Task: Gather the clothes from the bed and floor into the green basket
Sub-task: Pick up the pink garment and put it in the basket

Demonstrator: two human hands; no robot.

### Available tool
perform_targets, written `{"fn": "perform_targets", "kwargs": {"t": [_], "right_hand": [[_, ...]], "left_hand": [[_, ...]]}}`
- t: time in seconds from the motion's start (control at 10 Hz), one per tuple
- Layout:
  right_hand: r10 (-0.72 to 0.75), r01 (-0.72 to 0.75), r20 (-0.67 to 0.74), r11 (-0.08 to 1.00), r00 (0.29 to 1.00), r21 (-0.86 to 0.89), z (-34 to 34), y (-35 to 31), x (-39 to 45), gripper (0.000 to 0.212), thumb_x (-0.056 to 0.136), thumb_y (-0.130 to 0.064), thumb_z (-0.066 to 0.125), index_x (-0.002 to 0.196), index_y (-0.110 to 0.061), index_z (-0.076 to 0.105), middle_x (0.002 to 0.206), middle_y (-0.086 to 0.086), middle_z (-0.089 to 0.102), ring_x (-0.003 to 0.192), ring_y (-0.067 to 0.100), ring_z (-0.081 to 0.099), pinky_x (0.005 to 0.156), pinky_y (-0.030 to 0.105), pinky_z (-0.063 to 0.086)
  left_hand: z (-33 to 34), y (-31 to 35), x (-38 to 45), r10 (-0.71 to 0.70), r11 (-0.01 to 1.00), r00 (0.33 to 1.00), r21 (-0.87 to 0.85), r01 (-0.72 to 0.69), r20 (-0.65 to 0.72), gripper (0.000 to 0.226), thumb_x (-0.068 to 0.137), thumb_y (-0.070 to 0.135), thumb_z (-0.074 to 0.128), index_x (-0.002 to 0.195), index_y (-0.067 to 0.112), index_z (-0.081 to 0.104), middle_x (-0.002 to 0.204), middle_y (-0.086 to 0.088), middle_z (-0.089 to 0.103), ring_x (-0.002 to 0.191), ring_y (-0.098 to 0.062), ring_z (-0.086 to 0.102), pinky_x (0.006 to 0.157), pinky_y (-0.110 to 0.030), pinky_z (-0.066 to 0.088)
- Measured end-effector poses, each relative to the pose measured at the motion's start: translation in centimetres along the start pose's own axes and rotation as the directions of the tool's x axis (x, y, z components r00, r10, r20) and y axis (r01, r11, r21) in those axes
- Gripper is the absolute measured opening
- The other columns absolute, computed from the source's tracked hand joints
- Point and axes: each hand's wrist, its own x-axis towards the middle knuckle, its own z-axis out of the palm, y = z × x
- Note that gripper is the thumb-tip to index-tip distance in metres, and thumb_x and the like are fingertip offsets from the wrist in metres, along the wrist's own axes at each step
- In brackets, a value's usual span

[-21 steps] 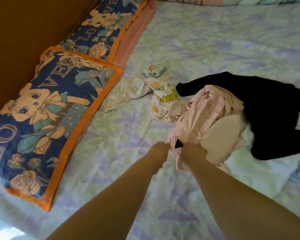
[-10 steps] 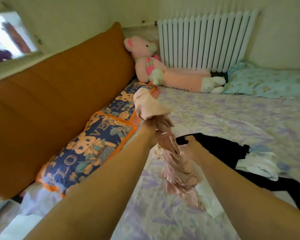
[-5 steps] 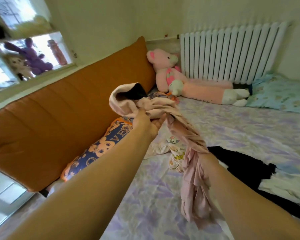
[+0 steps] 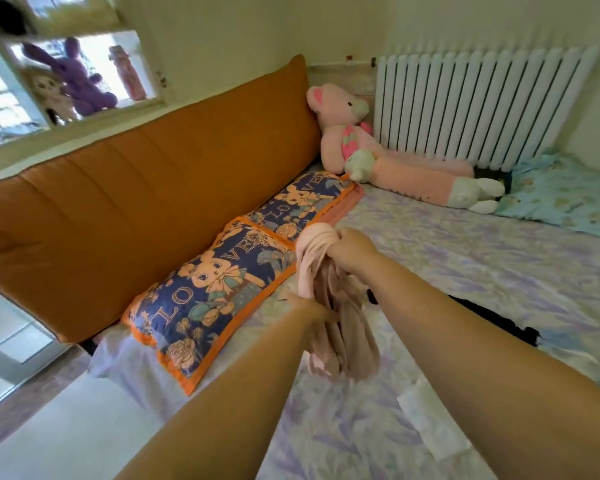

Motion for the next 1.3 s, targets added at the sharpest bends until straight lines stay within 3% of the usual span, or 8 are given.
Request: {"fn": "perform_targets", "kwargs": {"t": [0.2,0.5,0.7,0.8,0.9,1.0,1.1,1.3], "right_hand": [[-0.06,0.028,0.233,0.99,0.971,0.136,2.3,-3.5,-2.4,0.031,0.083,-0.02,0.047,0.11,-0.01,0.06,0.102,0.012,0.069,0.096,0.033,0.065,0.088,0.049,0.055],[-0.12,-0.215,0.591,0.859,0.797,0.464,6.5,-5.4,-4.7,0.033,0.096,-0.019,0.05,0.123,-0.004,0.059,0.117,0.02,0.065,0.111,0.034,0.061,0.099,0.055,0.048],[0.109,-0.382,0.492,0.78,0.864,0.497,12.1,-2.6,-5.1,0.021,0.097,-0.022,0.049,0.105,-0.009,0.064,0.087,0.012,0.069,0.077,0.026,0.065,0.075,0.043,0.057],[0.284,-0.49,0.485,0.788,0.827,0.373,15.9,-0.4,-7.2,0.029,0.094,-0.023,0.054,0.117,-0.007,0.061,0.104,0.013,0.067,0.086,0.028,0.063,0.087,0.041,0.053],[0.291,-0.473,0.47,0.815,0.833,0.335,21.4,1.7,-11.4,0.031,0.099,-0.013,0.047,0.129,-0.006,0.053,0.122,0.011,0.056,0.068,0.016,0.049,0.069,0.031,0.044],[0.303,-0.547,0.534,0.743,0.789,0.387,26.7,2.1,-14.9,0.023,0.099,-0.022,0.045,0.107,-0.007,0.059,0.125,0.019,0.057,0.068,0.017,0.049,0.075,0.035,0.044],[0.333,-0.72,0.718,0.611,0.611,0.329,31.6,1.5,-16.8,0.042,0.095,-0.044,0.047,0.094,-0.004,0.062,0.102,0.018,0.06,0.084,0.028,0.058,0.073,0.039,0.05],[0.282,-0.714,0.813,0.667,0.508,0.215,38.4,1.7,-19.8,0.03,0.092,-0.037,0.056,0.1,-0.013,0.072,0.097,0.011,0.072,0.089,0.028,0.065,0.066,0.036,0.055]], "left_hand": [[0.3,-4.0,3.5,0.057,0.988,0.989,-0.133,-0.074,-0.134,0.139,0.041,0.064,0.086,0.15,0.026,0.011,0.148,-0.01,0.034,0.134,-0.033,0.039,0.099,-0.047,0.045],[-6.1,-8.8,1.4,0.115,0.854,0.923,-0.439,-0.281,-0.368,0.014,0.088,0.026,0.065,0.091,0.015,0.058,0.096,-0.012,0.062,0.08,-0.023,0.057,0.08,-0.039,0.051],[-14.6,-18.1,6.9,-0.071,0.622,0.93,-0.745,-0.241,-0.359,0.049,0.093,0.044,0.048,0.128,0.011,0.057,0.12,-0.016,0.063,0.11,-0.035,0.058,0.095,-0.059,0.048],[-16.8,-21.0,5.6,-0.08,0.502,0.939,-0.827,-0.252,-0.334,0.069,0.077,0.06,0.061,0.123,0.01,0.063,0.12,-0.019,0.065,0.113,-0.038,0.059,0.091,-0.062,0.049],[-18.4,-23.5,-1.8,-0.005,0.458,0.942,-0.838,-0.295,-0.334,0.055,0.093,0.047,0.054,0.125,0.003,0.061,0.124,-0.023,0.063,0.119,-0.038,0.057,0.098,-0.056,0.048],[-20.2,-26.3,-4.7,0.012,0.408,0.936,-0.853,-0.326,-0.352,0.049,0.1,0.038,0.045,0.129,0.0,0.056,0.129,-0.023,0.059,0.121,-0.037,0.055,0.104,-0.052,0.045],[-22.0,-29.9,-6.0,-0.034,0.361,0.947,-0.888,-0.286,-0.318,0.047,0.102,0.036,0.042,0.13,0.0,0.055,0.126,-0.02,0.061,0.107,-0.033,0.061,0.094,-0.045,0.051],[-25.7,-38.1,-9.4,-0.092,0.354,0.963,-0.912,-0.207,-0.254,0.051,0.103,0.043,0.03,0.12,0.005,0.059,0.118,-0.022,0.064,0.111,-0.036,0.059,0.097,-0.049,0.049]]}}
